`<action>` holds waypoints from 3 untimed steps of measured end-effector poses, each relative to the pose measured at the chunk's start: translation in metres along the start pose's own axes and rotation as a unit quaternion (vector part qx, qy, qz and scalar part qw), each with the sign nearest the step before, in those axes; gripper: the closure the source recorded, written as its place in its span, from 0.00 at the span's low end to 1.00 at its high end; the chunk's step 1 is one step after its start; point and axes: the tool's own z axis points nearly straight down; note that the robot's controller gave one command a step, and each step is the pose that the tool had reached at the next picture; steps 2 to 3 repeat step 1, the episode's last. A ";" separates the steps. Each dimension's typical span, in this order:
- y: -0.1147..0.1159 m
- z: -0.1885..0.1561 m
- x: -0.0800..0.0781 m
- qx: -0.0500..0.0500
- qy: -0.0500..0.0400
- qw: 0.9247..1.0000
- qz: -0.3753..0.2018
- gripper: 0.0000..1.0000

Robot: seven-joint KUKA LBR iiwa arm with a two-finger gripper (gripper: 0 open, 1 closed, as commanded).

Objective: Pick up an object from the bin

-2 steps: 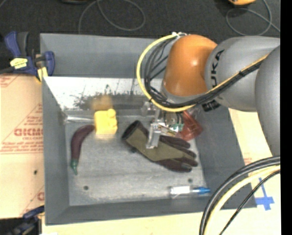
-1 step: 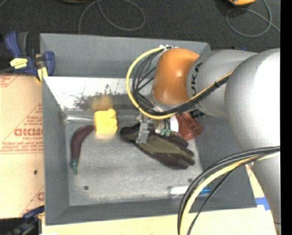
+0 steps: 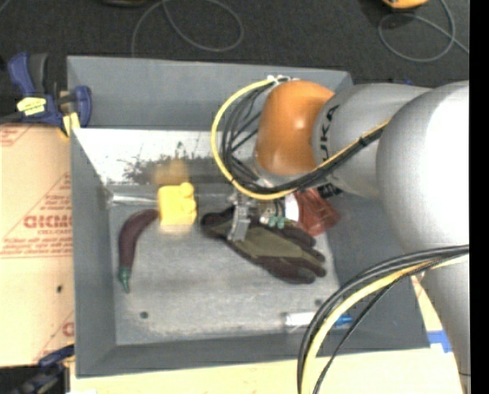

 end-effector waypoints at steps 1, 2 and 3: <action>-0.018 -0.129 -0.002 0.000 -0.002 1.000 -0.006 1.00; -0.018 -0.129 -0.002 0.000 -0.002 1.000 -0.006 1.00; -0.018 -0.129 -0.002 0.000 -0.002 1.000 -0.006 1.00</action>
Offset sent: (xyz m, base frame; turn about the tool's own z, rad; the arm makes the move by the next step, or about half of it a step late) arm 0.0000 0.0000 0.0000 0.0000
